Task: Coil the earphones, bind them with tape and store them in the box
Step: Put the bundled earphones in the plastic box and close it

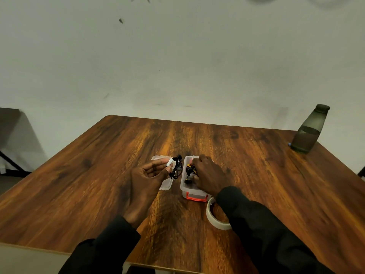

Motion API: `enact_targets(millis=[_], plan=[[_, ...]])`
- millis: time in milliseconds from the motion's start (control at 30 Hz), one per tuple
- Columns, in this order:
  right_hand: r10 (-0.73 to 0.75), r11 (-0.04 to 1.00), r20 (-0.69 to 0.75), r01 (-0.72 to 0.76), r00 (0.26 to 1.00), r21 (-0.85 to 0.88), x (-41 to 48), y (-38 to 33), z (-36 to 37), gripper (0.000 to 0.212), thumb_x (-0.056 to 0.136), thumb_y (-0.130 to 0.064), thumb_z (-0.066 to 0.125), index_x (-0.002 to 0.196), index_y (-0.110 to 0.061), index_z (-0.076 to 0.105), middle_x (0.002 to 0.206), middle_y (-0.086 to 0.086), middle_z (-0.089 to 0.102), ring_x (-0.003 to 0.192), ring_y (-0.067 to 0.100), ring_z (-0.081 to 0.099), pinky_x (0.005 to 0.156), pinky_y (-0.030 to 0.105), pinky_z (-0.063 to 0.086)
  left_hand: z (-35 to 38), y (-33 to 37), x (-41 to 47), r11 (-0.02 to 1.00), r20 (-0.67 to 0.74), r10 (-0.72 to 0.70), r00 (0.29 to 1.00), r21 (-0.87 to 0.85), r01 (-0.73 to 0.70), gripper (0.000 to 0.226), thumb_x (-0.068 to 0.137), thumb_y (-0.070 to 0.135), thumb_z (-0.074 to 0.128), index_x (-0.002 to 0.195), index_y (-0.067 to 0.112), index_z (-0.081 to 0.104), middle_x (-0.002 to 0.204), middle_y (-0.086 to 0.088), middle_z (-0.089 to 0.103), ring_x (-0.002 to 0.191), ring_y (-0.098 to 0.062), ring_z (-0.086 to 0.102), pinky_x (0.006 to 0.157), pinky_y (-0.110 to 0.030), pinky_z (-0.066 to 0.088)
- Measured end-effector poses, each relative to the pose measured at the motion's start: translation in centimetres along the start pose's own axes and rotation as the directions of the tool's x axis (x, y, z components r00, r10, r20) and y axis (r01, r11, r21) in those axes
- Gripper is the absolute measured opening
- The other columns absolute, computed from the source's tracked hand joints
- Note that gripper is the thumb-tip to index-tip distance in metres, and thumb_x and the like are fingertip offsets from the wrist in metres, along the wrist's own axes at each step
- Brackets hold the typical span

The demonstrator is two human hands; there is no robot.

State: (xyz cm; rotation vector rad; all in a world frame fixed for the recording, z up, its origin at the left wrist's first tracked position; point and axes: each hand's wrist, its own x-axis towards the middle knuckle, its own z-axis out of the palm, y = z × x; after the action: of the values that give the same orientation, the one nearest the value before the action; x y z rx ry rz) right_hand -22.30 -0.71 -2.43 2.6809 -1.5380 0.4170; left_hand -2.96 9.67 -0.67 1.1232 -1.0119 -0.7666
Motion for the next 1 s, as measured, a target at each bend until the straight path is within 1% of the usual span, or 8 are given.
enact_targets(millis=[133, 300, 467, 633, 700, 767, 867, 1000], plan=[[-0.001, 1.0, 0.012, 0.001, 1.0, -0.002, 0.0, -0.3, -0.1, 0.067, 0.089, -0.023, 0.075, 0.146, -0.012, 0.041, 0.147, 0.013, 0.048, 0.127, 0.029, 0.054, 0.095, 0.038, 0.056, 0.1, -0.1, -0.2, 1.0, 0.009, -0.012, 1.0, -0.001, 0.012, 0.031, 0.082, 0.009, 0.08, 0.113, 0.007, 0.076, 0.106, -0.007, 0.08, 0.097, -0.022, 0.077, 0.083, -0.037, 0.063], [-0.013, 0.997, -0.009, 0.012, 1.0, -0.073, 0.0, -0.3, -0.5, 0.028, 0.09, -0.019, 0.076, 0.115, -0.011, 0.07, 0.14, 0.012, 0.053, 0.129, 0.025, 0.046, 0.097, 0.035, 0.052, -0.1, -0.2, -0.4, 1.0, 0.0, -0.026, 1.0, 0.004, 0.026, 0.031, 0.082, 0.009, 0.081, 0.112, 0.009, 0.077, 0.103, -0.006, 0.08, 0.094, -0.021, 0.078, 0.08, -0.033, 0.064], [-0.042, 0.999, 0.042, 0.041, 0.998, 0.033, 0.2, 0.3, -0.2, 0.019, 0.09, -0.017, 0.075, 0.108, -0.012, 0.076, 0.136, 0.013, 0.058, 0.126, 0.025, 0.051, 0.094, 0.033, 0.054, -0.1, -0.2, -0.2, 0.999, -0.001, -0.037, 0.999, 0.022, 0.037, 0.031, 0.083, 0.007, 0.081, 0.113, 0.008, 0.076, 0.104, -0.007, 0.08, 0.094, -0.021, 0.078, 0.082, -0.036, 0.064], [0.063, 0.967, -0.184, -0.014, 0.981, 0.256, -0.7, 1.8, -0.6, 0.018, 0.091, -0.006, 0.071, 0.104, -0.016, 0.077, 0.108, 0.002, 0.068, 0.101, 0.011, 0.06, 0.085, 0.025, 0.053, 0.2, 0.4, 0.1, 0.997, 0.034, 0.017, 0.999, 0.07, -0.019, 0.027, 0.086, 0.01, 0.079, 0.113, 0.01, 0.077, 0.107, -0.003, 0.079, 0.096, -0.016, 0.077, 0.083, -0.031, 0.063], [0.129, 0.945, -0.273, -0.034, 0.953, 0.326, -1.6, 2.3, -1.3, 0.016, 0.09, -0.006, 0.072, 0.102, -0.015, 0.078, 0.103, 0.001, 0.071, 0.096, 0.009, 0.061, 0.083, 0.021, 0.051, 0.8, 0.7, 0.4, 0.99, 0.085, 0.06, 0.995, 0.12, -0.07, 0.023, 0.088, 0.014, 0.078, 0.111, 0.013, 0.079, 0.105, 0.001, 0.079, 0.094, -0.011, 0.076, 0.081, -0.024, 0.06], [0.179, 0.926, -0.324, -0.048, 0.929, 0.373, -2.5, 2.6, -1.8, 0.018, 0.089, -0.001, 0.072, 0.102, -0.012, 0.078, 0.102, 0.003, 0.074, 0.095, 0.009, 0.062, 0.084, 0.026, 0.054, 1.5, 0.7, 0.8, 0.971, 0.156, 0.096, 0.983, 0.202, -0.127, 0.019, 0.088, 0.015, 0.078, 0.106, 0.017, 0.081, 0.102, 0.007, 0.079, 0.091, -0.005, 0.074, 0.079, -0.02, 0.058], [0.198, 0.91, -0.353, -0.037, 0.914, 0.414, -4.0, 3.0, -2.3, 0.015, 0.091, -0.003, 0.071, 0.1, -0.012, 0.078, 0.099, 0.003, 0.074, 0.092, 0.01, 0.064, 0.082, 0.027, 0.055, 2.6, -0.1, 1.1, 0.911, 0.293, 0.127, 0.948, 0.343, -0.228, 0.019, 0.087, 0.014, 0.079, 0.104, 0.022, 0.082, 0.103, 0.01, 0.079, 0.097, -0.001, 0.072, 0.085, -0.026, 0.061], [0.208, 0.899, -0.39, -0.019, 0.897, 0.437, -5.6, 3.5, -2.5, 0.009, 0.092, -0.007, 0.07, 0.097, -0.011, 0.077, 0.096, 0.004, 0.073, 0.087, 0.013, 0.066, 0.08, 0.027, 0.056, 4.2, -0.8, 1.3, 0.808, 0.426, 0.06, 0.903, 0.51, -0.295, 0.023, 0.088, 0.01, 0.078, 0.107, 0.023, 0.081, 0.118, 0.004, 0.076, 0.112, -0.01, 0.069, 0.096, -0.026, 0.057]])
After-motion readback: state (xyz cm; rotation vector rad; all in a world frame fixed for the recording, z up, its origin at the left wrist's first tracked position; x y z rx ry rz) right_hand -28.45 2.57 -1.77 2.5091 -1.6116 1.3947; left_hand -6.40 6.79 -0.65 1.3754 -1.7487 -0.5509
